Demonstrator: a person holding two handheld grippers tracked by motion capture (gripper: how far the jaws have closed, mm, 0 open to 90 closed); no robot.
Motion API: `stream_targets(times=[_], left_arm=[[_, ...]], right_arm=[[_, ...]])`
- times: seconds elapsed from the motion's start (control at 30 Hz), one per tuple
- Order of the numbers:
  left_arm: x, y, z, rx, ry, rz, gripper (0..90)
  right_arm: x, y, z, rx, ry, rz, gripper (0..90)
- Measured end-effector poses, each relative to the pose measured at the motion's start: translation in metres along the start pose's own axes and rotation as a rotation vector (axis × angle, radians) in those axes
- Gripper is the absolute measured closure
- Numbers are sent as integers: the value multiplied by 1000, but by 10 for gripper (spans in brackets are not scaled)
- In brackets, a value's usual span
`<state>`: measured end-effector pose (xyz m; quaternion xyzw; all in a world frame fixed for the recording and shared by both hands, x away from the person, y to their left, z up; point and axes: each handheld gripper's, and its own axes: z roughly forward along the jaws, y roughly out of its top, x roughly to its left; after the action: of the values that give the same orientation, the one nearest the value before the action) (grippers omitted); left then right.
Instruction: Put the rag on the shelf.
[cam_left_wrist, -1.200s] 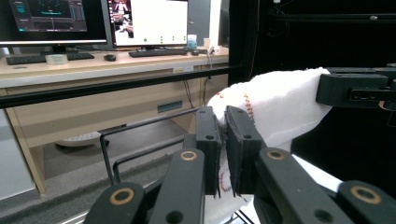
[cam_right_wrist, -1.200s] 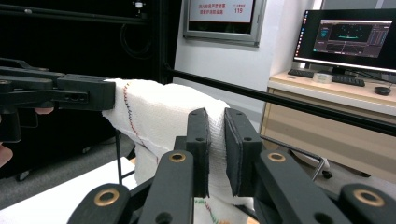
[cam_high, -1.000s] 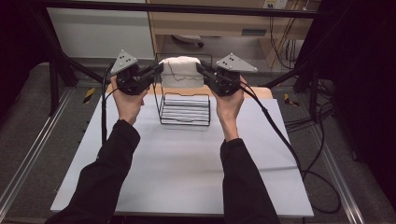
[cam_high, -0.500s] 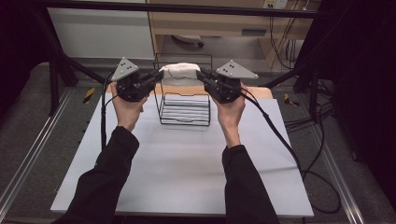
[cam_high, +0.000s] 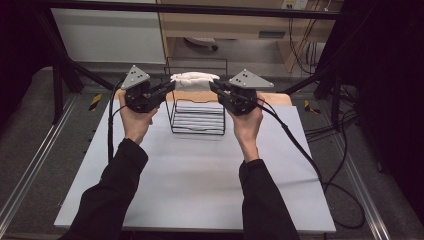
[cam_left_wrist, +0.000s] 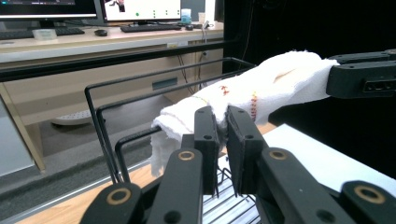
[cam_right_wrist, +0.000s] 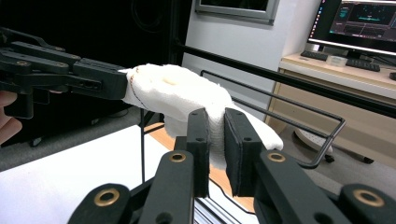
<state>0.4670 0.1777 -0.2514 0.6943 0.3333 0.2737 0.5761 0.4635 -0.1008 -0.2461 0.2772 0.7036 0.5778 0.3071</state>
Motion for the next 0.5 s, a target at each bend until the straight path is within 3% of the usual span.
stream_targets(times=[0.2,0.33,0.4,0.5], left_arm=[[-2,2,-4,17,-1,-9,758],[-1,12,-10,8,8,-14,705],[-1,18,-12,-2,18,-21,708],[2,28,-9,11,20,-43,784]], right_arm=[[0,-10,-1,-3,2,14,818],[0,-14,0,-2,3,13,820],[1,-15,0,-3,3,12,821],[1,-16,0,0,2,7,820]])
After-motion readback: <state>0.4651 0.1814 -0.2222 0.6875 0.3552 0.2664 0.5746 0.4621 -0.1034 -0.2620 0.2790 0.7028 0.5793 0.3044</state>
